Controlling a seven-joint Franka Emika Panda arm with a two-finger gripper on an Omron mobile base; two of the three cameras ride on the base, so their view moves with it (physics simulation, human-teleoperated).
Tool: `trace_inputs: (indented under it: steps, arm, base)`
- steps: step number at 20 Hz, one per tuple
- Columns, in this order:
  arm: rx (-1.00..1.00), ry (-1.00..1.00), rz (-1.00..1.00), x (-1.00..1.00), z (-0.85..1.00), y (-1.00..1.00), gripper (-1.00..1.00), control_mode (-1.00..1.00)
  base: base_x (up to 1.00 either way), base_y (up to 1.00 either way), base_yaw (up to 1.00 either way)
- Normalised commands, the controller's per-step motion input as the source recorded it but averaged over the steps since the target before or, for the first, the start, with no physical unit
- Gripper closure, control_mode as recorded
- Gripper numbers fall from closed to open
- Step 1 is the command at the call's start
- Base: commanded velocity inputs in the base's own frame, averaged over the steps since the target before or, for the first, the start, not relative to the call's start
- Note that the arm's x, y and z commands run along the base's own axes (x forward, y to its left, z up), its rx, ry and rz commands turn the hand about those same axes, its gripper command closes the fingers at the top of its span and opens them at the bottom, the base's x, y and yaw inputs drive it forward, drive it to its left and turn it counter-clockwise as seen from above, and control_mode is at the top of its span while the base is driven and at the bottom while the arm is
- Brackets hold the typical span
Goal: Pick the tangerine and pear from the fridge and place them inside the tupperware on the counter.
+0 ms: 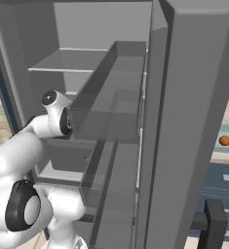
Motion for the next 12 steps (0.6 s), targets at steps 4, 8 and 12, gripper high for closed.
trace_inputs:
  steps: [4, 8, 12]
  arm:
    - [0.0, 0.0, 0.04, 0.42, -0.11, 0.0, -1.0, -1.0]
    - [0.0, 0.0, 0.02, 0.41, 0.0, 0.0, -1.0, -1.0]
    - [0.0, 0.0, 0.0, 0.37, 0.0, 0.0, -1.0, -1.0]
  base:
    - [0.0, 0.0, 0.0]
    - [0.0, 0.0, 0.0]
    - [0.0, 0.0, 0.0]
